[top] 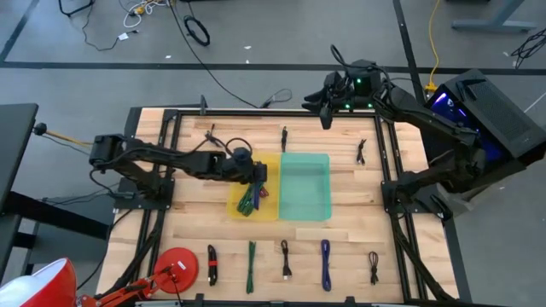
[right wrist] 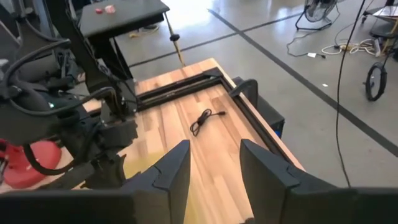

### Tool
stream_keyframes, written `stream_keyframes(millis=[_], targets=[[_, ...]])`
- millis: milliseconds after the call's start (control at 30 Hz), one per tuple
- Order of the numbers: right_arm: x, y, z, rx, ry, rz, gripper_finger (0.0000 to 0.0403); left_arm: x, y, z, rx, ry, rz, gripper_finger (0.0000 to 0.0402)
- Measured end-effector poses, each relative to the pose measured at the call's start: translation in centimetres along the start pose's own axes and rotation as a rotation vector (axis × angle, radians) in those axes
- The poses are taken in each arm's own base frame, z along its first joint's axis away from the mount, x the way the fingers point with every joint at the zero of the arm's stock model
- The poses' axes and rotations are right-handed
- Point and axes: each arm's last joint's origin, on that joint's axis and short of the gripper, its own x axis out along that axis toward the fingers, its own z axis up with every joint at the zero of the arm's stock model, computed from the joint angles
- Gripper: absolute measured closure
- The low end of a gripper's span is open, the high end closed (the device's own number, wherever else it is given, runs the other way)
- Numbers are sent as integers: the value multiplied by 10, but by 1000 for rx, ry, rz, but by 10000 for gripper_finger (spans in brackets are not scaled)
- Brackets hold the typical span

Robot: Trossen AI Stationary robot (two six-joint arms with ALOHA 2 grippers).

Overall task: Pick & Place USB Port
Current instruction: Put the blue patterned charger cable into the yellow bin, then put the green patterned charger cable into the yellow bin

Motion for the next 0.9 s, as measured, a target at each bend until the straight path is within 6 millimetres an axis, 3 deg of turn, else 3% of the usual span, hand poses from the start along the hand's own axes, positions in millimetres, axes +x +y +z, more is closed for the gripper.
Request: stream_keyframes(millis=[167, 633, 900], targets=[[0, 0, -2, -14, 23, -1, 262, 8, 3, 0, -30, 35, 17, 372], [0, 0, -1, -36, 13, -2, 262, 12, 8, 14, -19, 4, 42, 196], [0, -1, -1, -39, 12, -46, 262, 2, 5, 27, -10, 19, -16, 171]])
